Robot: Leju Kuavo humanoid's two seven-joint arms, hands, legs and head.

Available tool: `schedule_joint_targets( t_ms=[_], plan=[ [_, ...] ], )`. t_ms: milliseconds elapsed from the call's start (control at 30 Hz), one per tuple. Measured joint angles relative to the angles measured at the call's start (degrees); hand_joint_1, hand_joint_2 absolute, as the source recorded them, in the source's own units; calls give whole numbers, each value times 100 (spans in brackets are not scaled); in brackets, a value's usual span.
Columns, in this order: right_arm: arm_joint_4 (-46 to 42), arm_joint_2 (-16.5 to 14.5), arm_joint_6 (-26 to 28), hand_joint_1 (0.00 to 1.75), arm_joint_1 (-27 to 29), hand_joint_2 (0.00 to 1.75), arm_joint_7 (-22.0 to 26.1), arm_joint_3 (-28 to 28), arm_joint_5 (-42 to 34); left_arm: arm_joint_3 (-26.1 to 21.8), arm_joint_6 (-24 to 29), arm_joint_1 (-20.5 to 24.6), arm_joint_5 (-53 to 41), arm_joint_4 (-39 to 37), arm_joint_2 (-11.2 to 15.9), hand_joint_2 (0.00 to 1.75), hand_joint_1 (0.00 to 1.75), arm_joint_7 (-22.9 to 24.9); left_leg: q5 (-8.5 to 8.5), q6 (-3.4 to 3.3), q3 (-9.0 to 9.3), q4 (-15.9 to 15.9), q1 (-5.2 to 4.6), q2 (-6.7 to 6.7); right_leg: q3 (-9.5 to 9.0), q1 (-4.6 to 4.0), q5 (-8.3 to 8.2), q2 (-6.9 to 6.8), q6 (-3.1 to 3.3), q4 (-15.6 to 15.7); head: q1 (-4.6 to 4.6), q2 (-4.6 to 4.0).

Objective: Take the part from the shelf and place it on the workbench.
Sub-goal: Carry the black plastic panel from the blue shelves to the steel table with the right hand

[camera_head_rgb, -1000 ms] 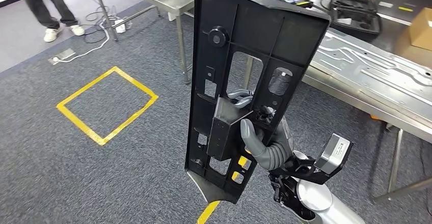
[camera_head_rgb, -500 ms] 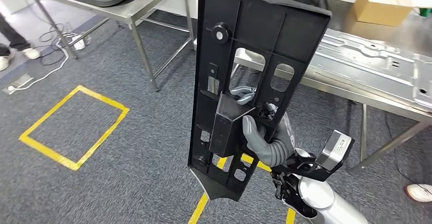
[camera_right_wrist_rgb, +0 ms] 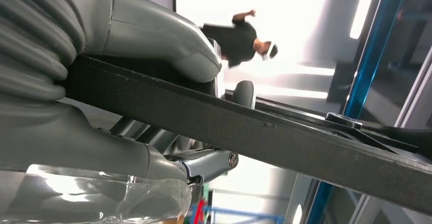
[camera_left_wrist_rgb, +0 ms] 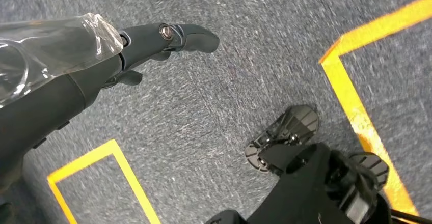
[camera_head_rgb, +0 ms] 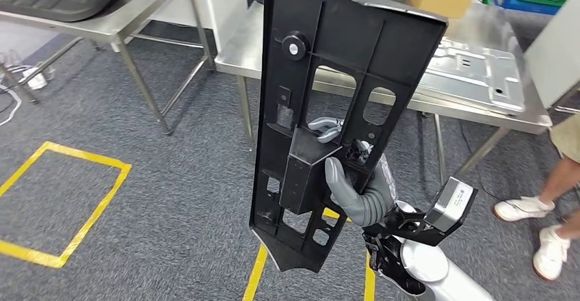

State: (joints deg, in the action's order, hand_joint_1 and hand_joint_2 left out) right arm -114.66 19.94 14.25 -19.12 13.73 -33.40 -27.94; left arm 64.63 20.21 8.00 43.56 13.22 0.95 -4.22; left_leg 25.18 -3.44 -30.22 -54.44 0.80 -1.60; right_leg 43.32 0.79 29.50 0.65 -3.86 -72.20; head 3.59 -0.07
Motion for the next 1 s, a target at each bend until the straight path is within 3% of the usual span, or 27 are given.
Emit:
schedule_joint_targets(
  t_ms=[33,67,133,200,267,333,367,433,467,500,533,600,667,767,833,867,933,967,1000],
  plan=[
    [0,1,1,175,4,175,0,0,1,0,2,-1,1,0,-1,175,0,0,12,10,7,-1,1,-74,-71,11,-120,-23,-6,142,1,0],
    [0,1,2,175,4,175,0,0,1,0,4,2,1,0,-1,175,0,1,29,27,22,-2,3,-141,-257,18,-306,-85,-7,490,1,0],
    [1,-4,2,175,-19,175,1,-1,1,0,14,6,1,0,1,175,0,2,81,87,59,-14,-24,-254,-701,3,-598,-339,17,1281,0,0],
    [2,-10,1,175,-45,175,5,-4,1,0,26,8,1,-1,2,175,0,3,131,155,92,-23,-66,-359,-886,-27,-649,-457,82,1630,-10,0],
    [2,-9,2,175,-39,175,9,-6,0,0,32,18,2,-2,2,175,0,4,165,223,121,-20,-59,-450,-879,-37,-636,-327,165,1655,-16,0],
    [1,-5,17,175,-42,175,15,-4,15,0,34,33,1,-2,2,175,0,-1,306,286,54,-220,-21,-306,-890,-27,-643,-212,243,1672,-19,0],
    [1,-9,36,175,-48,175,20,-5,39,0,35,35,1,-2,2,175,0,-3,453,308,-77,-504,-5,-167,-898,-15,-649,-164,280,1680,-23,0],
    [1,-20,88,175,-47,175,26,-12,111,-1,38,22,4,-2,2,175,0,-9,795,323,-507,-1341,0,44,-901,-24,-646,-73,321,1679,-35,0],
    [2,-22,113,175,-37,175,28,-15,147,-2,43,24,8,-2,2,175,0,-11,884,324,-706,-1679,-3,79,-904,-32,-644,-23,329,1678,-38,0],
    [2,-23,128,175,-28,175,29,-20,178,-3,47,31,11,-2,2,175,0,-8,864,319,-817,-1817,-5,92,-909,-40,-642,22,331,1677,-39,0],
    [2,-25,139,175,-21,175,31,-27,200,-4,52,39,14,-2,2,175,0,-3,733,304,-813,-1713,-8,97,-918,-46,-640,62,331,1677,-40,0],
    [2,-29,150,175,-20,175,34,-40,242,-3,61,32,14,-2,3,175,0,14,284,247,-519,-944,-14,126,-940,-50,-633,133,323,1677,-42,0],
    [2,-32,158,175,-21,175,36,-46,267,-2,75,14,17,-2,6,175,0,20,5,190,-250,-265,-39,166,-941,-68,-620,181,290,1670,-40,0],
    [2,-32,160,175,-23,175,35,-53,275,-2,85,15,19,-2,4,175,0,20,-44,116,-186,-82,-63,179,-935,-70,-606,199,205,1675,-36,0],
    [2,-31,160,175,-26,175,35,-54,276,-2,89,20,18,-3,2,175,0,20,-78,48,-149,-47,-45,170,-882,-60,-500,142,148,1530,-32,0],
    [2,-31,160,175,-28,175,35,-54,278,-2,91,24,17,-3,3,175,0,20,-93,21,-131,-30,-29,162,-777,-56,-357,99,125,1290,-27,0],
    [3,-33,159,175,-22,175,35,-57,280,-2,93,25,17,-4,8,175,0,20,-96,-1,-129,-26,-21,146,-406,-33,32,32,84,499,-19,0],
    [4,-33,158,175,-13,175,35,-60,281,-2,91,21,17,-4,8,175,0,20,-93,-1,-130,-26,-19,139,-222,-19,166,22,65,130,-19,0],
    [5,-33,158,175,-4,175,35,-63,281,-2,90,14,17,-4,8,175,0,20,-88,3,-130,-27,-15,133,-115,-6,199,17,48,-71,-19,0]
  ],
)
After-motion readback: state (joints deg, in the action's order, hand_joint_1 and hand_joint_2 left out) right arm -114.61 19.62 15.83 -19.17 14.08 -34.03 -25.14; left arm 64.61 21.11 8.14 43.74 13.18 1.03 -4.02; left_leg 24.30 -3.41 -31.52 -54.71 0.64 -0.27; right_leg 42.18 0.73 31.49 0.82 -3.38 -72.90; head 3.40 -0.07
